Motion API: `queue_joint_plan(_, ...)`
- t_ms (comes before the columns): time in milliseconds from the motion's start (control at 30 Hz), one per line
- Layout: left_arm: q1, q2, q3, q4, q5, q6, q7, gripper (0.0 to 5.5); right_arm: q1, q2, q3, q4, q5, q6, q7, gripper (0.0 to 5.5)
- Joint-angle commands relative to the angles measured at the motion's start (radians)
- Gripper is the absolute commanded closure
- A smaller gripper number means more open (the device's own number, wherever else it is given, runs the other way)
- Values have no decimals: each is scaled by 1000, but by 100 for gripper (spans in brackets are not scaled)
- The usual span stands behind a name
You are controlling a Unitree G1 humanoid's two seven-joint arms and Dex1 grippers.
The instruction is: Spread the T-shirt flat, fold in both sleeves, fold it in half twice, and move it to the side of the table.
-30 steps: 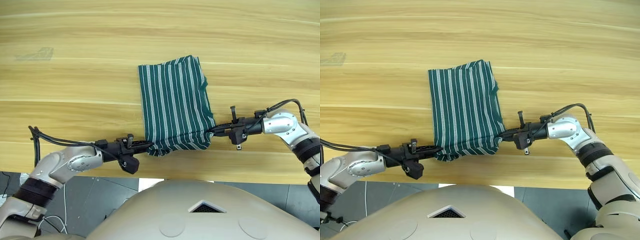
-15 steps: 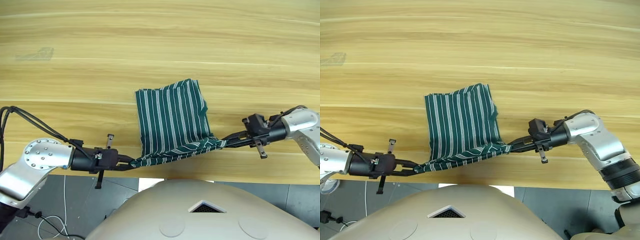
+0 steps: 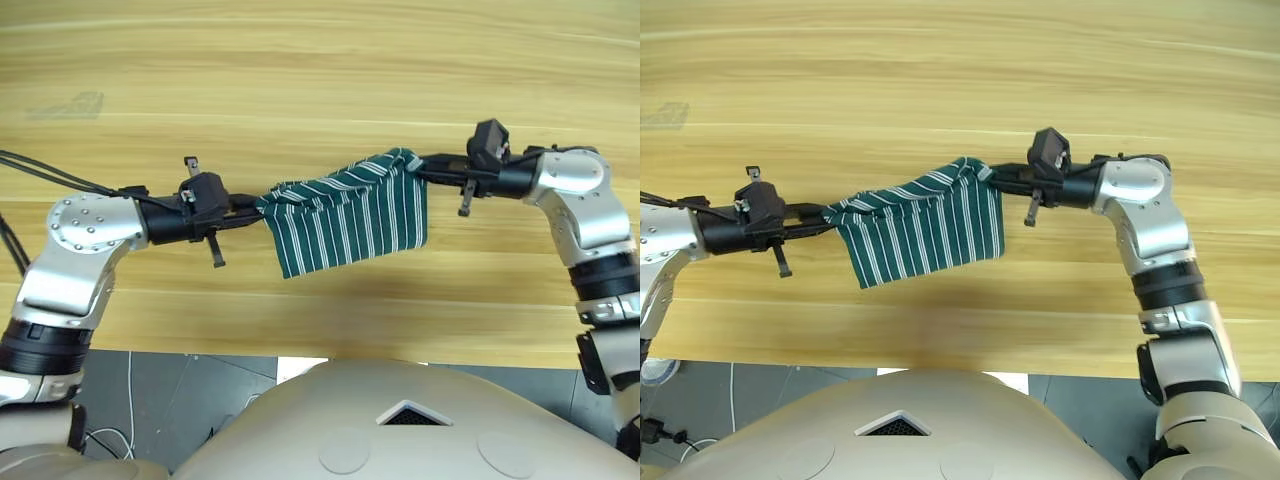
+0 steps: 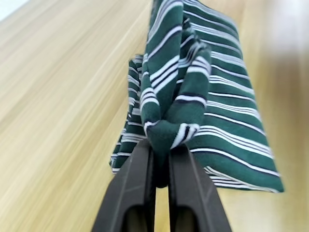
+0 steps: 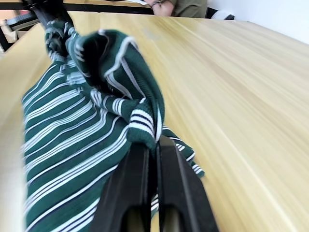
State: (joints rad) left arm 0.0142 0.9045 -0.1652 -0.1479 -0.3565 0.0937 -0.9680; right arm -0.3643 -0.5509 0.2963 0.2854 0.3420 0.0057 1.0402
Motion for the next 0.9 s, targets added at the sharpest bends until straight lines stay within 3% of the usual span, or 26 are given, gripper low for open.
queue_joint_plan(33,-50,-63,-28,84,86,-1,24,532,-37,44,-9,85,-73,-44,-16,550)
queue_joint_plan(67,-32,-64,-41,86,110,-9,13,496,-34,52,-3,101,-94,-59,-13,515)
queue_joint_plan(267,-15,-102,-26,111,146,-8,20,408,-1,87,-47,109,-112,-86,-30,417)
queue_joint_plan(367,-57,-170,68,170,117,-30,111,366,-37,137,-134,176,-145,-200,-185,370)
queue_joint_plan(500,-113,-346,246,282,40,-89,323,310,-23,199,-198,217,-182,-341,-332,306)
queue_joint_plan(667,-85,-528,306,311,-1,-136,454,243,32,219,-148,199,-231,-427,-312,232)
queue_joint_plan(800,-77,-549,359,247,6,-160,507,175,59,211,-59,140,-277,-458,-223,155)
queue_joint_plan(900,-110,-559,468,106,-5,-197,633,173,20,242,20,131,-357,-509,-207,131)
